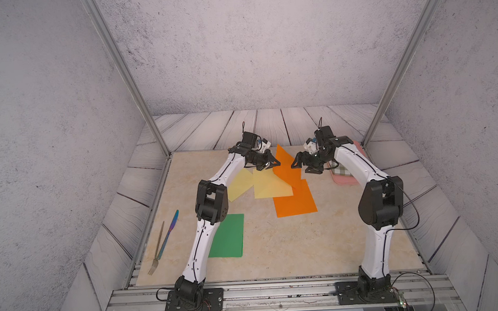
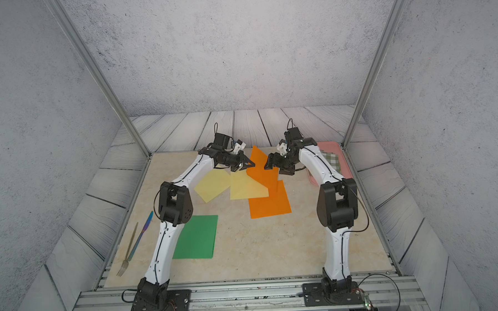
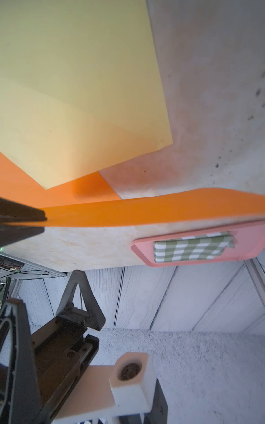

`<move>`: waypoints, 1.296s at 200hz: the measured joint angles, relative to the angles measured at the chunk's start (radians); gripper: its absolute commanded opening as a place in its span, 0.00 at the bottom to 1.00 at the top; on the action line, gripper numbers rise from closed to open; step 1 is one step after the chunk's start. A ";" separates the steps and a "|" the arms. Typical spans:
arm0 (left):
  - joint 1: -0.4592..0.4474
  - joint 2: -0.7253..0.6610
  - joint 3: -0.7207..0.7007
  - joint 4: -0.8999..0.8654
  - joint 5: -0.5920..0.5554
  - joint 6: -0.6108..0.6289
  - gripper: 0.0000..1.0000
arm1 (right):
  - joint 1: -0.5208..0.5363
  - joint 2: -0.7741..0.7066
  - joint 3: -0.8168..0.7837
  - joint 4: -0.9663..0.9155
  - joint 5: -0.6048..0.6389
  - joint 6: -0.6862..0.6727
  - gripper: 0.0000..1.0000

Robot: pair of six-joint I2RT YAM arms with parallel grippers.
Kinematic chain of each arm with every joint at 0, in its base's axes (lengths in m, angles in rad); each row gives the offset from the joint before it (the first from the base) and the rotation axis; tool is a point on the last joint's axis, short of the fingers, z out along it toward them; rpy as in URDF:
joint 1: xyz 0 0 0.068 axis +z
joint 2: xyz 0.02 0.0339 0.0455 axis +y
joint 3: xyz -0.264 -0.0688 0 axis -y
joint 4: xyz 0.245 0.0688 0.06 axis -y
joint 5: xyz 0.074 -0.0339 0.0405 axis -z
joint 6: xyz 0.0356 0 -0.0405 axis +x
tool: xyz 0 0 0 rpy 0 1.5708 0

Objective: Sort the scattered colored papers by color
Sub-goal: Pick up the colored paper from the center of the board, then place the colored paper at the center of the board.

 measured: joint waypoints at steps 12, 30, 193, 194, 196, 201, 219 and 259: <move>0.000 -0.061 -0.043 0.005 -0.002 0.005 0.00 | 0.000 -0.049 -0.024 0.014 0.000 0.011 0.85; 0.000 -0.178 -0.155 0.022 -0.005 0.008 0.00 | 0.000 -0.119 -0.078 0.027 0.003 0.037 0.86; -0.295 -1.427 -1.516 0.352 -0.377 -0.523 0.00 | 0.002 -0.542 -0.393 0.132 0.001 0.196 0.90; -0.300 -1.431 -1.524 0.352 -0.385 -0.527 0.00 | 0.002 -0.542 -0.394 0.132 0.000 0.196 0.90; -0.306 -1.437 -1.535 0.352 -0.396 -0.534 0.00 | 0.002 -0.543 -0.397 0.132 -0.002 0.196 0.90; -0.321 -1.448 -1.561 0.353 -0.423 -0.553 0.00 | 0.002 -0.546 -0.407 0.135 -0.006 0.197 0.90; -0.365 -1.460 -1.646 0.365 -0.507 -0.615 0.00 | 0.002 -0.560 -0.450 0.136 -0.024 0.201 0.90; -0.415 -1.380 -1.757 0.414 -0.634 -0.722 0.00 | 0.002 -0.632 -0.523 0.115 -0.055 0.203 0.90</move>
